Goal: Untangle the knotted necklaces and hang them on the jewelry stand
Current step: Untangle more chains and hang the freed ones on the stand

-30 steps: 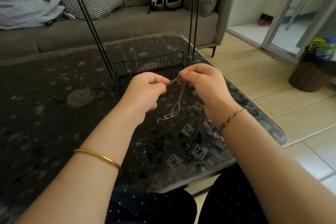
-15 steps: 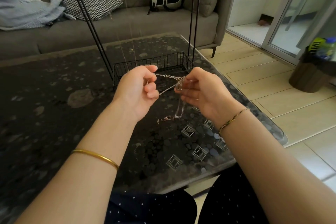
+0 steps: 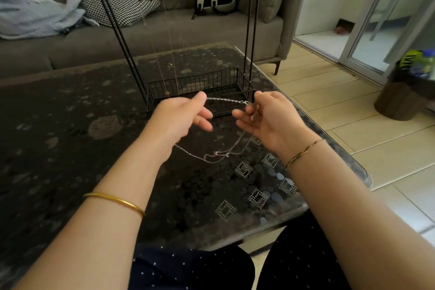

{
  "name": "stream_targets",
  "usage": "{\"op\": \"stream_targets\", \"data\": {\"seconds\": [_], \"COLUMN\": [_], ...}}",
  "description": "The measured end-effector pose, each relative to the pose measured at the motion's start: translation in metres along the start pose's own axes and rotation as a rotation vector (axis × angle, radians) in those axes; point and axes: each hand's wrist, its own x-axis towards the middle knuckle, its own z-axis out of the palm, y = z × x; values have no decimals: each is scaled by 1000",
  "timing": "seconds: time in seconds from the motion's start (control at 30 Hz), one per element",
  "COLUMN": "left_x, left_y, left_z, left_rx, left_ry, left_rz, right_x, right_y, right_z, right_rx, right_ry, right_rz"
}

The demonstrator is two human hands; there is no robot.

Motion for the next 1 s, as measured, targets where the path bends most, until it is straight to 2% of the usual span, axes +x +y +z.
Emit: {"op": "stream_targets", "data": {"seconds": [0.13, 0.2, 0.27, 0.43, 0.6, 0.77, 0.9, 1.0], "left_x": [3, 9, 13, 9, 4, 13, 9, 7], "left_y": [-2, -6, -11, -9, -7, -12, -11, -10], "left_z": [-1, -1, -2, -1, 0, 0, -3, -2], "left_rx": [498, 756, 898, 713, 677, 539, 496, 441], "left_ry": [-13, 64, 175, 242, 304, 411, 348, 139], "left_rz": [66, -13, -99, -199, -250, -227, -240, -324], "right_x": [0, -1, -1, 0, 0, 0, -7, -11], "right_y": [1, 1, 1, 2, 4, 4, 1, -1], "right_z": [-2, -4, -6, -8, -6, -3, -2, -1], "right_rx": [-106, -160, -202, -301, -368, -313, -244, -267], "right_ry": [33, 51, 70, 93, 111, 103, 33, -6], "right_rz": [-49, -68, -70, -89, -98, -113, -134, -151]}}
